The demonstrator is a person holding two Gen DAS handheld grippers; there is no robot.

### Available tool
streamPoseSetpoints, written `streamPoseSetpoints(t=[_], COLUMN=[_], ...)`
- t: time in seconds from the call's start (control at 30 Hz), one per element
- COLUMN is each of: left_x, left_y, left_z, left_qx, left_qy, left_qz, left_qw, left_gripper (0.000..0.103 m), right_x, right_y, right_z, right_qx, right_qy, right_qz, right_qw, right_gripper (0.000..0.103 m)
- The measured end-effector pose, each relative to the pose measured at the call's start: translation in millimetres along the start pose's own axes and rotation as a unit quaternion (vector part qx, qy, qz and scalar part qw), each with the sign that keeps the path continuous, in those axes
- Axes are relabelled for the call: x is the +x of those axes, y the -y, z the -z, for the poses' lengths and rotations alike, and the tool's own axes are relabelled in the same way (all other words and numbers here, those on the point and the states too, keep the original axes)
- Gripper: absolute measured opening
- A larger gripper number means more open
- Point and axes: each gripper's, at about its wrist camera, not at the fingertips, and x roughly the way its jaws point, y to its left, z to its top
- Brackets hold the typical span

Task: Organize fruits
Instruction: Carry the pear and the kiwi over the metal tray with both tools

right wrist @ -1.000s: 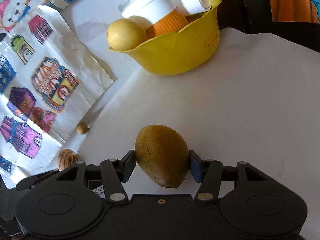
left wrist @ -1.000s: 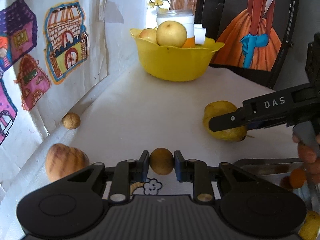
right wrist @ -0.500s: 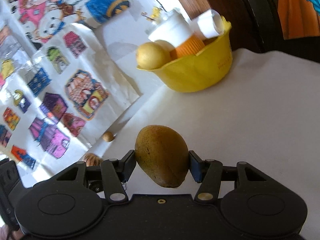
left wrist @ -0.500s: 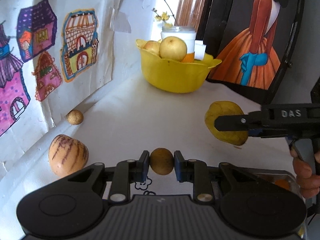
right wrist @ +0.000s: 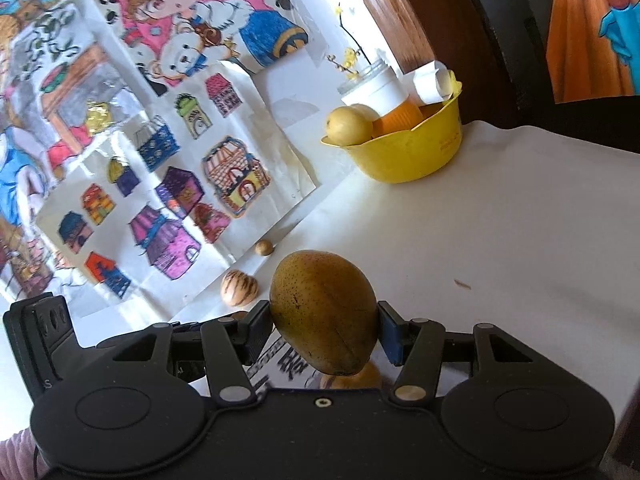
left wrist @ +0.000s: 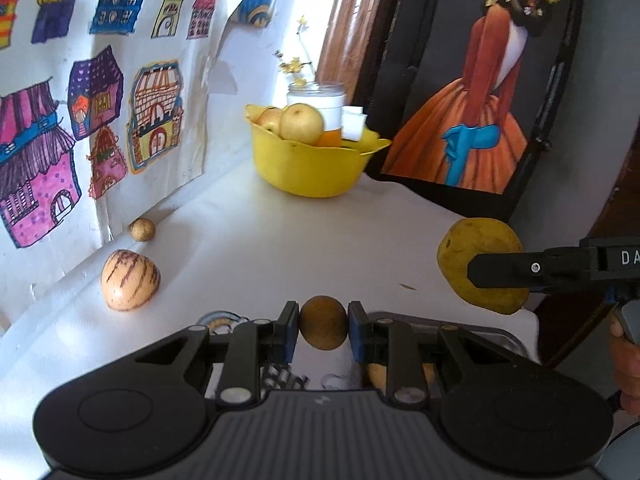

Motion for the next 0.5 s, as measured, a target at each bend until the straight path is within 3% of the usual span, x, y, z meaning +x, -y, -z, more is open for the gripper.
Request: streamPoseSetpoints(t=[0.5], left_x=[-70], left_y=[44], left_z=[62], left_qx=[0.057], left_qy=[-0.013], left_qz=[0.060], left_qw=[0.9965], left_gripper=[0.028], right_x=[-80], right_y=[-19], right_z=[94], right_qx=[-0.011], right_qy=[0.013], right_qz=[0.032], right_qw=[0.999], right_gripper=[0.058])
